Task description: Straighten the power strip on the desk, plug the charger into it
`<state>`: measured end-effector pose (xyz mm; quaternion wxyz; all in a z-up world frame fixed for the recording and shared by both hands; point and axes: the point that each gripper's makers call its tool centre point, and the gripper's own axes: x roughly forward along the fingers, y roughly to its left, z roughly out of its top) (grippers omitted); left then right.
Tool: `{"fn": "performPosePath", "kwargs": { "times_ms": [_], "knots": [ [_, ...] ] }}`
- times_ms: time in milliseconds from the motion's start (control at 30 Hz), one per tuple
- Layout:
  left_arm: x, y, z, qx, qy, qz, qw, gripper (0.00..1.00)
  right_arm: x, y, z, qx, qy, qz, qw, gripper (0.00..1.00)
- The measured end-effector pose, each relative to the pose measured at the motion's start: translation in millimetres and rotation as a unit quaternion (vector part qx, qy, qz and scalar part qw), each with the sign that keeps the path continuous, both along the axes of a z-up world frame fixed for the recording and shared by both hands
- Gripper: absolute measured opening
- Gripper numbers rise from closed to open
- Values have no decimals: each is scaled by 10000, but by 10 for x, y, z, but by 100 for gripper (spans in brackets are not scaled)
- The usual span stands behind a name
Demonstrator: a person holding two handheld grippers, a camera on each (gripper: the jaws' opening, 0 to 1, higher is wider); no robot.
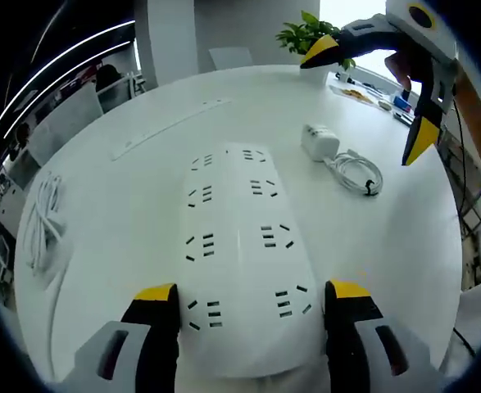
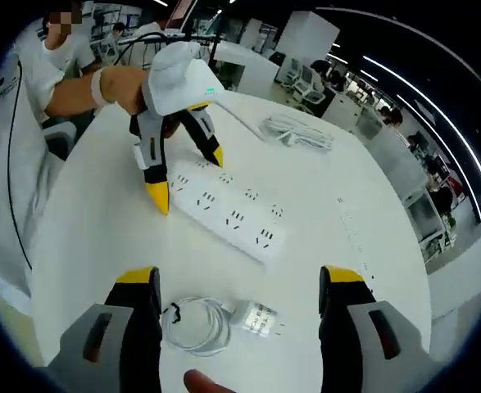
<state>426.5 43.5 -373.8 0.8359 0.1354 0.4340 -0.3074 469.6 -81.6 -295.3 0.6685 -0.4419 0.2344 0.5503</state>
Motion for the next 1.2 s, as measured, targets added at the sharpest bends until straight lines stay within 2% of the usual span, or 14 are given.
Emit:
{"fn": "performPosePath", "kwargs": {
  "times_ms": [100,267,300,367,400,433,467,567,700,800,900,1000,1133,1200],
  "knots": [
    [24,10,-4,-17,-11,-7,10000,73,58,80,-207,-592,151,279,9977,75],
    [25,10,-8,2,6,-13,10000,73,262,345,-399,-1249,-36,903,9880,76],
    [18,8,-8,4,8,-13,10000,73,292,401,-415,-1276,-25,988,9869,75],
    [5,4,-8,-1,-1,-7,10000,73,253,568,-384,-993,280,1074,9889,76],
    [1,3,-8,-6,-4,-5,10000,73,267,601,-375,-965,328,1106,9886,76],
    [-3,2,-9,-13,-10,-7,10000,73,320,620,-370,-1036,285,1103,9881,76],
    [-5,2,-9,-22,-15,-3,10000,73,275,644,-378,-1150,214,1204,9858,75],
    [-5,6,-9,-33,-26,-3,10000,73,283,692,-389,-1473,17,1598,9761,74],
    [-23,2,-7,-19,-15,5,10000,73,383,712,-440,-2016,-262,1858,9613,71],
    [-18,8,-3,-33,-22,8,10000,73,421,691,-517,-2417,-281,2069,9476,71],
    [-7,9,-1,-44,-25,11,10000,73,428,754,-568,-2497,-245,2166,9435,69],
    [-2,8,1,-52,-32,14,10000,73,371,777,-621,-2640,-152,2329,9359,70],
    [7,10,2,-54,-36,14,10000,73,365,811,-678,-2795,-145,2797,9184,69],
    [-2,7,3,-51,-35,16,10000,73,347,813,-683,-2803,-113,2863,9162,69]
  ]
}}
